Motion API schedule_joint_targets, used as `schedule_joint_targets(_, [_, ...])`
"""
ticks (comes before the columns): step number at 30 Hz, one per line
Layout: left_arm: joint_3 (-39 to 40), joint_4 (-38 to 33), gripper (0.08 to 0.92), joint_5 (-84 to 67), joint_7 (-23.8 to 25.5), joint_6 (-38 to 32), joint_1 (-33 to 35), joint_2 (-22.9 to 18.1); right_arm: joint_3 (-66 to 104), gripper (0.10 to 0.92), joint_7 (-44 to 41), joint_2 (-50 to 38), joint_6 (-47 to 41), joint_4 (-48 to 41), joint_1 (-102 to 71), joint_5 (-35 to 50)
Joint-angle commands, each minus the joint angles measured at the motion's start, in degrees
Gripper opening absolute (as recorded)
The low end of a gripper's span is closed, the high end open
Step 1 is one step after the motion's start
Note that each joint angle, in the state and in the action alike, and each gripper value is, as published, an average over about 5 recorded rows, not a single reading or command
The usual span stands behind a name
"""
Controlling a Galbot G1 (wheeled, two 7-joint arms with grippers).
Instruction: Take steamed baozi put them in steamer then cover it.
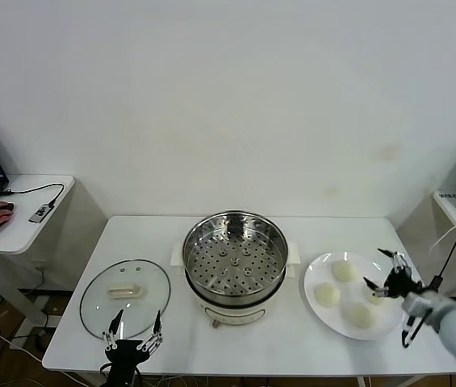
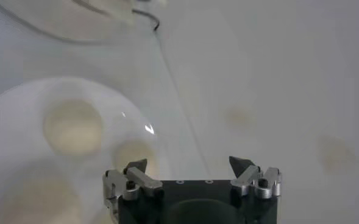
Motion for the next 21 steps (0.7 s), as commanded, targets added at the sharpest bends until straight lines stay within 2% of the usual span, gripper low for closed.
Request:
schedule_joint_targets(1, [0.1, 0.3, 0.823, 0.8, -0.3, 0.4, -0.9, 0.1, -22.5, 0.823, -14.9, -9.6, -1.9, -12.7, 24.3, 4.2])
schedule_joint_targets(12, [-0.5, 0.7, 0.823, 0.9, -0.4, 0.3, -1.2, 0.1, -50.5, 0.823, -24.5, -2.9, 0.5, -25.8, 46.4, 1.9])
schedule_joint_targets(21, [-1.1, 0.5, 0.823, 1.0, -0.3, 0.2, -0.7, 0.0, -56.1, 0.823, -23.0, 2.7, 0.5, -30.0, 50.5, 0.5])
